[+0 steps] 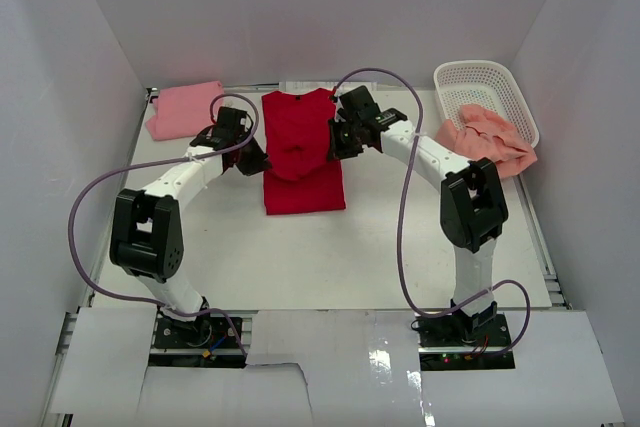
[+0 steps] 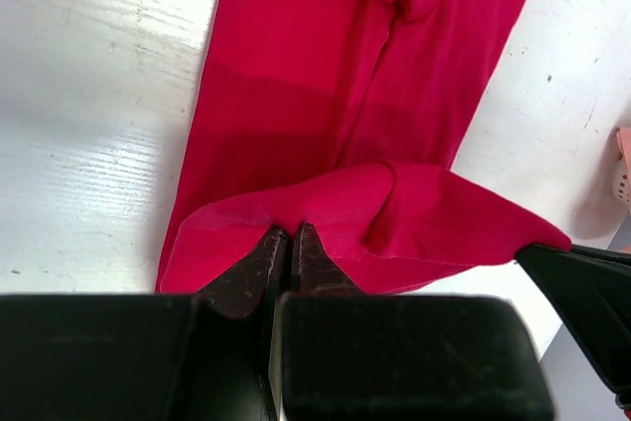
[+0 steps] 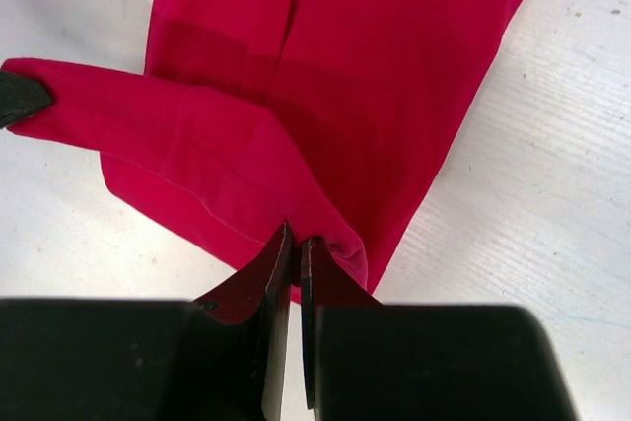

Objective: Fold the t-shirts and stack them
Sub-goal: Fold the folded rectangular tshirt in 1/3 of the way

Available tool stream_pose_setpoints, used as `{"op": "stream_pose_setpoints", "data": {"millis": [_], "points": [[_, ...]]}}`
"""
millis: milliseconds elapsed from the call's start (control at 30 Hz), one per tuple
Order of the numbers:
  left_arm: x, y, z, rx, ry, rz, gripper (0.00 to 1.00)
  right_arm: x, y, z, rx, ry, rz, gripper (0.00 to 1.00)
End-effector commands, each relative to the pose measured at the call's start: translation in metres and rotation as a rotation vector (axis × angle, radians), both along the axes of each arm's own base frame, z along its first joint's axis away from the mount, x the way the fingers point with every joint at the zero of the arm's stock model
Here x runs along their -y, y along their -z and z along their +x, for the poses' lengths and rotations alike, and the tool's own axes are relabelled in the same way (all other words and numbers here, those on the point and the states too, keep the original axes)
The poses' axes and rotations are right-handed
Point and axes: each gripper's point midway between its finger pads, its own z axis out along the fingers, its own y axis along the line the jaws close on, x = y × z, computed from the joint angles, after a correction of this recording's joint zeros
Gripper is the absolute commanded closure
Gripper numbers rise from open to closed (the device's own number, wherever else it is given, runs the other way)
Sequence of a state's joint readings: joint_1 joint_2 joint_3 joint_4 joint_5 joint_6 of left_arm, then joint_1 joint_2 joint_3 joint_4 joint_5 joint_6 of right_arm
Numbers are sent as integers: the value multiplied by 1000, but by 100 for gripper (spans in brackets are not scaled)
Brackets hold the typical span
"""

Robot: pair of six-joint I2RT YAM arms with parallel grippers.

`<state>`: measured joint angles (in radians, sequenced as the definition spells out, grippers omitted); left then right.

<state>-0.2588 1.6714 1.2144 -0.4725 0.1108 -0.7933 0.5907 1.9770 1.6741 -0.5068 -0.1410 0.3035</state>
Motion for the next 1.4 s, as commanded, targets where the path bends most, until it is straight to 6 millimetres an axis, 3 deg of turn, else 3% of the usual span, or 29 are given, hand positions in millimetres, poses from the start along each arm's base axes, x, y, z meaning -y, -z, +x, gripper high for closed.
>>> {"op": "stream_pose_setpoints", "data": {"millis": [0,300,1233,1300,1333,1367], "points": [[1,-15,15,52,-2,-4,100,-1,-12,11,27,-16,8,92],[3,0,24,30,-1,6,100,0,5,29,11,-21,5,92],[5,6,52,20,-6,-40,100,2,17,59,8,-7,23,89],[8,9,53,19,6,-73,95,0,16,62,18,-11,28,87],[10,10,53,21,10,-80,80,1,14,65,20,-6,29,86],[7,14,53,15,2,-76,75,1,14,66,22,-5,29,84]]}}
